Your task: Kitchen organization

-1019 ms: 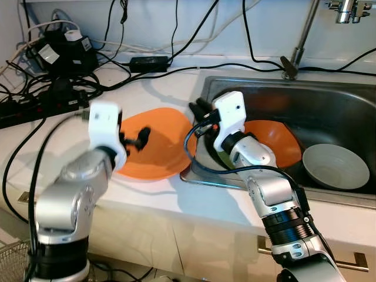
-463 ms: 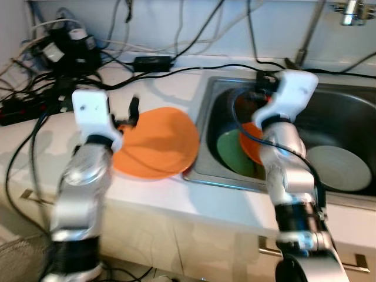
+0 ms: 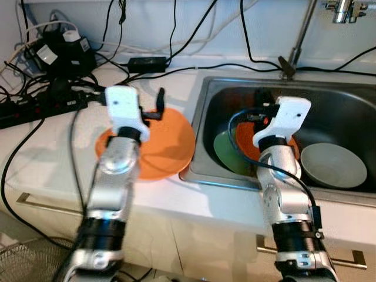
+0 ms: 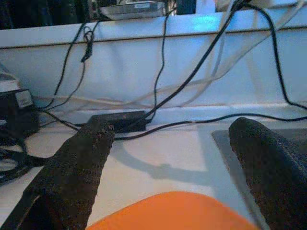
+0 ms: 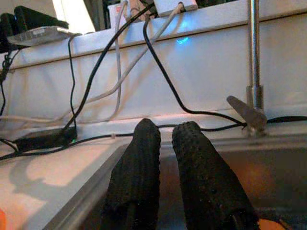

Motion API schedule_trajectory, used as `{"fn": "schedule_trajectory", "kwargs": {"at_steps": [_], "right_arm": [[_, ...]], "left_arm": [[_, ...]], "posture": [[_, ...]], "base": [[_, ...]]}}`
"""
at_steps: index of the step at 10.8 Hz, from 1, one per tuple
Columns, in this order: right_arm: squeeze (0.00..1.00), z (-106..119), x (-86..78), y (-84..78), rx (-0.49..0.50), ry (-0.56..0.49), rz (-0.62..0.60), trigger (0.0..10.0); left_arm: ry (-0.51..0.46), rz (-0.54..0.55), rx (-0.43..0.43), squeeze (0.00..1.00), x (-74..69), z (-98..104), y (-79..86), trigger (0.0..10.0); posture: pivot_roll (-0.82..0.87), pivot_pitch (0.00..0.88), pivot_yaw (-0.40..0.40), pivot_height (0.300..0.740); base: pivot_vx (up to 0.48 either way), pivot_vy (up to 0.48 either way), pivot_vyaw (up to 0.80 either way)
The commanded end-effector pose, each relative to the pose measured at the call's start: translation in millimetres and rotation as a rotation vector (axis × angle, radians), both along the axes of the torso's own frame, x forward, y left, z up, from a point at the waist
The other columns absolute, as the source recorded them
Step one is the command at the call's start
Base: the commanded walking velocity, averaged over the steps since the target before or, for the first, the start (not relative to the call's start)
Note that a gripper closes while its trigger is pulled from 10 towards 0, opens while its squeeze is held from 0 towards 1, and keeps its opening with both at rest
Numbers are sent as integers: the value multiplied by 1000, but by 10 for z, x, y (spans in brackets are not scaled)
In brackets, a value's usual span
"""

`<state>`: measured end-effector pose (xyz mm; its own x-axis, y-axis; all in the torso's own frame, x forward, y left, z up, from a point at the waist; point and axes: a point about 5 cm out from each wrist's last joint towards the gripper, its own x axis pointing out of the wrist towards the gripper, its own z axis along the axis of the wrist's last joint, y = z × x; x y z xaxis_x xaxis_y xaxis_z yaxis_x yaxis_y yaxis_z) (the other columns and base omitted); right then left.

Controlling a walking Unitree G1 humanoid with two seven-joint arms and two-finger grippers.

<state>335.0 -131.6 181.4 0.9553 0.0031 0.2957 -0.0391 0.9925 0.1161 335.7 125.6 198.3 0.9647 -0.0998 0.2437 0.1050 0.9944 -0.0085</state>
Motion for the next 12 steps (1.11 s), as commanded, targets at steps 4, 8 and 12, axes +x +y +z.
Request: {"fn": "schedule_trajectory", "kwargs": {"at_steps": [4,8,12], "right_arm": [[0,12,-7,23,-5,-16,-1,10000],[0,-7,-6,56,4,-4,6,10000],[0,-2,0,42,8,-2,3,10000]], "left_arm": [[-23,39,1,0,80,27,53,10000],[-23,44,9,0,108,34,68,10000],[-29,14,25,0,102,48,7,10000]], "posture": [[88,0,106,740],[89,0,115,740],[86,0,122,740]], "base": [[0,243,0],[0,425,0],[0,0,0]]}}
